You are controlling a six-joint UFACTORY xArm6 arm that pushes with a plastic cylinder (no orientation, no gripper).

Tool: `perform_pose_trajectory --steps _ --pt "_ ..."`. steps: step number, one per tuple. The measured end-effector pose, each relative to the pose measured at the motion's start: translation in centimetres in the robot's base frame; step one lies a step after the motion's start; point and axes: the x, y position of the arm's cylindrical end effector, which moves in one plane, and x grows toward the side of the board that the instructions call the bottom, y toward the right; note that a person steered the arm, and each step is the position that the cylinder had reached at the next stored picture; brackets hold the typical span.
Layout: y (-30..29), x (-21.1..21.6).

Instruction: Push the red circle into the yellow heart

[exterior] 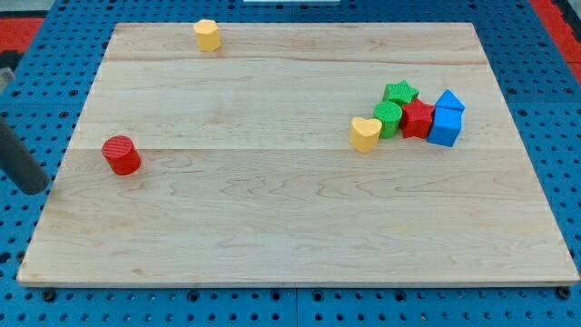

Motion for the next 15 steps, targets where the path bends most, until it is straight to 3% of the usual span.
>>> perform_pose_trajectory --steps 3,6,7,9,11,12,15 --pt "5.4 -2.7" --pt "24.7 -11.6" --pt "31.6 -12.8" --pt "25.3 -12.1" --pt "30.4 -10.9" --pt "28.3 -8.5" --pt "37.4 -8.2"
